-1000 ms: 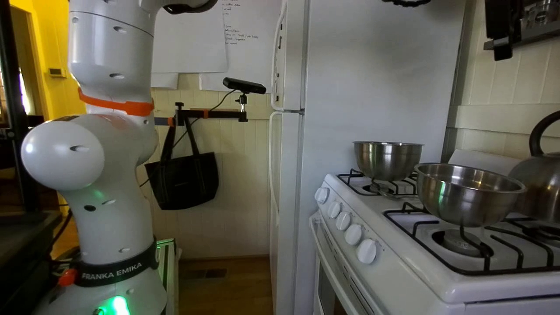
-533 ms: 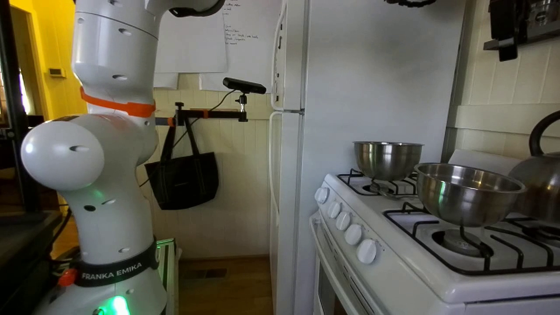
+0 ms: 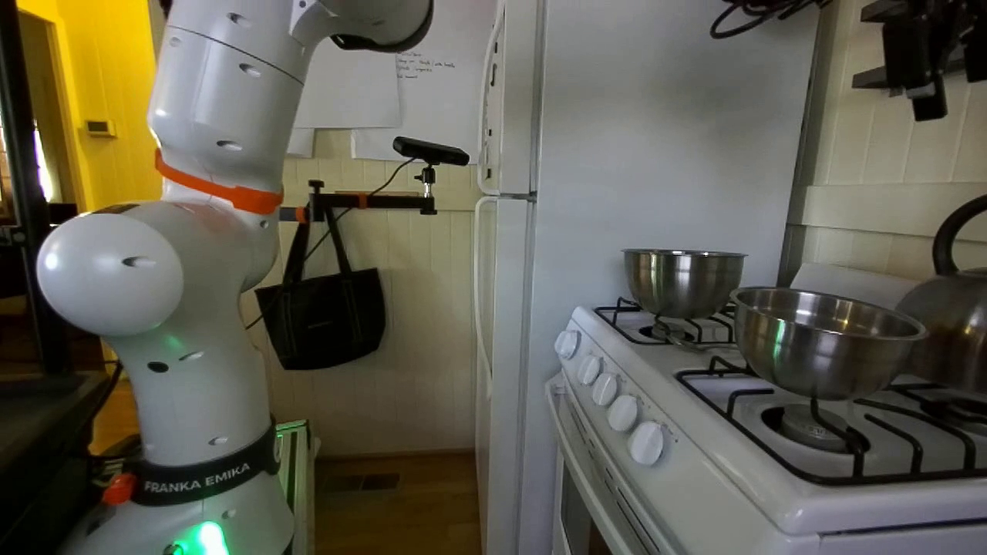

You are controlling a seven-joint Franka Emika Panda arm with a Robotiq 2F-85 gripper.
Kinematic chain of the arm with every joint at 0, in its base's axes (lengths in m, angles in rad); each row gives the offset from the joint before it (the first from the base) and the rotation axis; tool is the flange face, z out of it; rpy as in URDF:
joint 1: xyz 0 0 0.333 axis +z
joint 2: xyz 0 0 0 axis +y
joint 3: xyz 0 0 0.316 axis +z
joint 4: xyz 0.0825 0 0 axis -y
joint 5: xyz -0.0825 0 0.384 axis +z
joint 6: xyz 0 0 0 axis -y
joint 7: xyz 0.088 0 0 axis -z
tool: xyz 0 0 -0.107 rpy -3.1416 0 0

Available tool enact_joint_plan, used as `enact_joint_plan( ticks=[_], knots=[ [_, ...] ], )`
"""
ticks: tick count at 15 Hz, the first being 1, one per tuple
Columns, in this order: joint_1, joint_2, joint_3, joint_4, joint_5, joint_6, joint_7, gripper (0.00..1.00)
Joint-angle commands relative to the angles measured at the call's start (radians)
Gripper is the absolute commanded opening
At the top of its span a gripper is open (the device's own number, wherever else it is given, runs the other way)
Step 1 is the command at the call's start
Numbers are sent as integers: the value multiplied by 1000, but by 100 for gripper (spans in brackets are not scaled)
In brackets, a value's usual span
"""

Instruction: Put the kettle inside the silver bowl on the left

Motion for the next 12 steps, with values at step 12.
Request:
enact_joint_plan(
  ticks=[12],
  knots=[
    [-69, 527, -22, 687, -86, -64, 10, 100]
  ],
)
